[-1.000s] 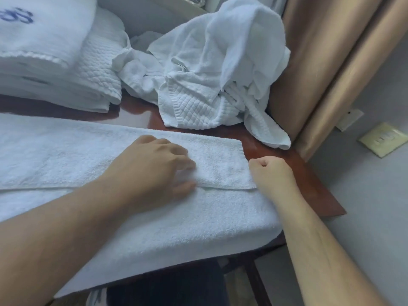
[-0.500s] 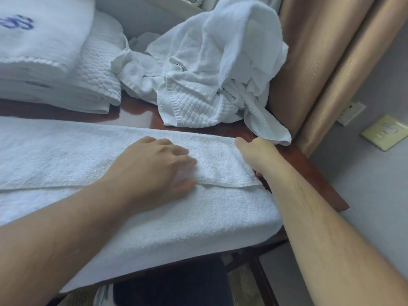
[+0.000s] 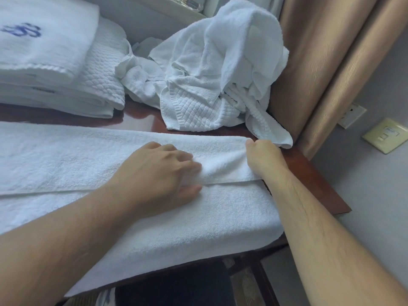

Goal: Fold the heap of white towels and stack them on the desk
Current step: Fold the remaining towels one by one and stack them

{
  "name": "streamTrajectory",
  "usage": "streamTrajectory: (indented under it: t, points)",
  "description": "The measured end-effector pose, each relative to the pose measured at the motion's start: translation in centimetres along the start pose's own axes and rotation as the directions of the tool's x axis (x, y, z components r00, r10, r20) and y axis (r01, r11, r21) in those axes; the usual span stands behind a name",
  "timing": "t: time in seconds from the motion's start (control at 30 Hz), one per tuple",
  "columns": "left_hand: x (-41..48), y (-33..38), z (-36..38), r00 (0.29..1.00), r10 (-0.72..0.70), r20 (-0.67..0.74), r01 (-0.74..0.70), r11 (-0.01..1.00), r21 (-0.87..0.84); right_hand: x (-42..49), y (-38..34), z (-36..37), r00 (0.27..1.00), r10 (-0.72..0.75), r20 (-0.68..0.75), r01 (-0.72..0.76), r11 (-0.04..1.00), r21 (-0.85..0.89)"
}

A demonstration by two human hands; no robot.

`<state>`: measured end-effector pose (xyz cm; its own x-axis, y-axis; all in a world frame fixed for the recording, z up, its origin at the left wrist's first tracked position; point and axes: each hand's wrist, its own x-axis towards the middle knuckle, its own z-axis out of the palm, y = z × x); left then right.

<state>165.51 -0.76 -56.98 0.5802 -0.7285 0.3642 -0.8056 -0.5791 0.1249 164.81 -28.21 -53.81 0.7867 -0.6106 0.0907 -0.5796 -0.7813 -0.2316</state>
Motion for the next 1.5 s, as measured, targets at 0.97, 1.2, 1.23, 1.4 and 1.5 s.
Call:
streamTrajectory:
  t: [0.97, 1.2, 1.23, 1.4, 1.5]
  points:
    - [-4.2, 6.2, -0.9, 0.986, 0.009, 0.166, 0.000, 0.999, -0.049, -19.4, 13.2, 3.7, 0.916, -0.005, 0.400, -0.365, 0.400, 0.841]
    - [-5.4, 6.9, -1.6, 0.978, -0.029, 0.206, 0.046, 0.996, -0.081, -19.6, 10.9, 1.9, 0.992, 0.089, -0.088, 0.021, 0.576, 0.817]
    - [-5.6, 7.1, -1.6, 0.979, -0.026, 0.204, 0.046, 0.995, -0.093, -19.6, 10.3, 1.4, 0.986, 0.100, -0.131, 0.054, 0.555, 0.830]
    - [-6.2, 8.4, -2.2, 0.988, 0.072, 0.138, -0.048, 0.985, -0.168, -18.3, 8.2, -1.3, 1.000, 0.019, -0.021, 0.017, 0.193, 0.981]
    - [-5.9, 8.8, -2.5, 0.994, 0.075, 0.085, -0.063, 0.988, -0.140, -16.6, 7.4, -2.4, 0.995, -0.043, 0.084, -0.085, -0.009, 0.996]
